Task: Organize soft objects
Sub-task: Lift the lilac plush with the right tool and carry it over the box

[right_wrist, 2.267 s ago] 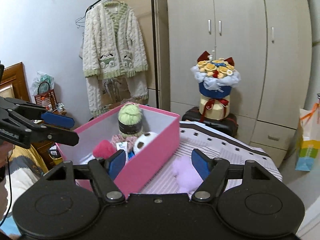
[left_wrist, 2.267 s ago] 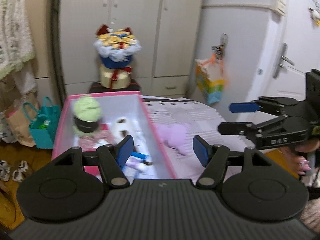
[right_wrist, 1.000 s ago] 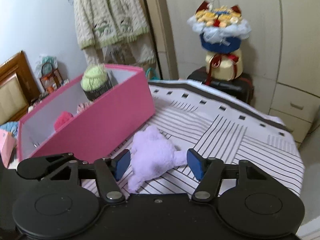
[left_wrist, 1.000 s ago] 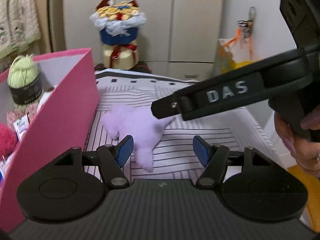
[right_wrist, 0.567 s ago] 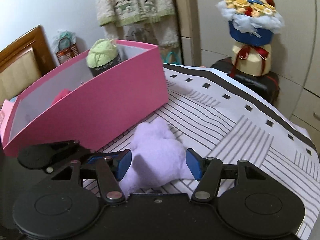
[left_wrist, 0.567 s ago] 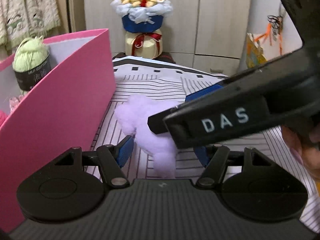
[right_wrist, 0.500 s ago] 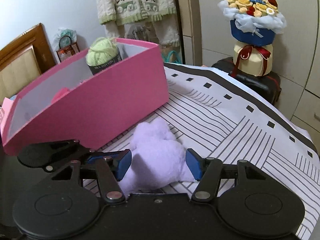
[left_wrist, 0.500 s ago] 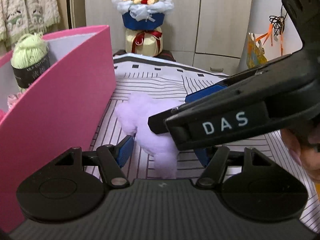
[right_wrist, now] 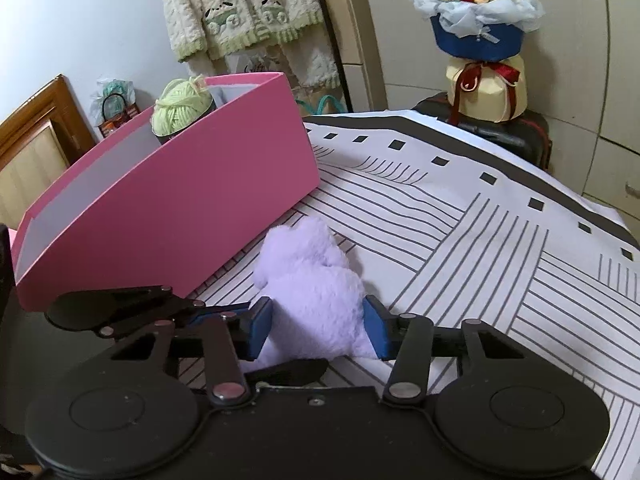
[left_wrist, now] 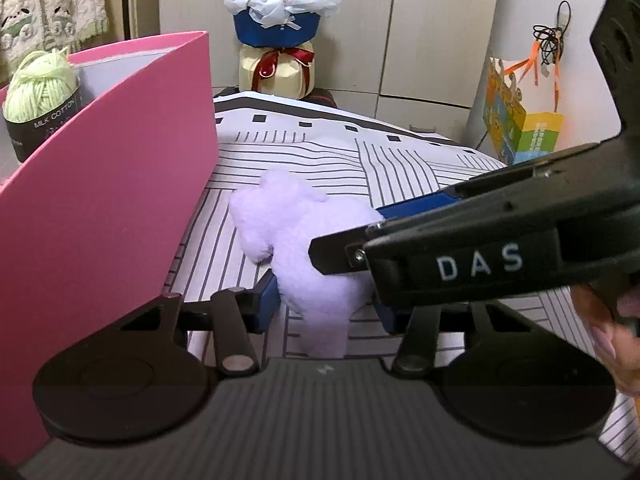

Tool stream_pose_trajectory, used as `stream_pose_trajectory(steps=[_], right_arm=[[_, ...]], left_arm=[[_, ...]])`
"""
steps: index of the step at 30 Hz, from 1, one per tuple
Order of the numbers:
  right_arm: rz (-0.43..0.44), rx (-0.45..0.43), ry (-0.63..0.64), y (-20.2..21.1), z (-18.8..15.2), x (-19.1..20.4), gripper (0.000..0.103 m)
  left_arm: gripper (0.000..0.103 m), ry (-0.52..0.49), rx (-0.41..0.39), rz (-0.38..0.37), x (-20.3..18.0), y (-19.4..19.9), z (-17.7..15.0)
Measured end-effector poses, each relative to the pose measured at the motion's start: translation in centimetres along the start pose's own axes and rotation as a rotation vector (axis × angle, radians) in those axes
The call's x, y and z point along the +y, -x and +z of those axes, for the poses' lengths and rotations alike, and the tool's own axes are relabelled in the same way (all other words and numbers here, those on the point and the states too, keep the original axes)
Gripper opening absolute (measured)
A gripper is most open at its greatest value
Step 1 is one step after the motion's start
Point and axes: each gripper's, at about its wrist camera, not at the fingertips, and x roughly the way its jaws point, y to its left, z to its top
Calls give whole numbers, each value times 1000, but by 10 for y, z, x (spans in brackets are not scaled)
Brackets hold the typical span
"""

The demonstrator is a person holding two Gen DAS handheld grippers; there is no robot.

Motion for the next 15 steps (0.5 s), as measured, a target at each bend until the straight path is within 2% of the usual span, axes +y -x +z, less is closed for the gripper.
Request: stream_pose_trajectory(steps=[15], right_arm=[[-92, -38, -67, 47, -20, 24, 52]], left_arm=[[46, -75, 0, -160, -5, 41, -5]])
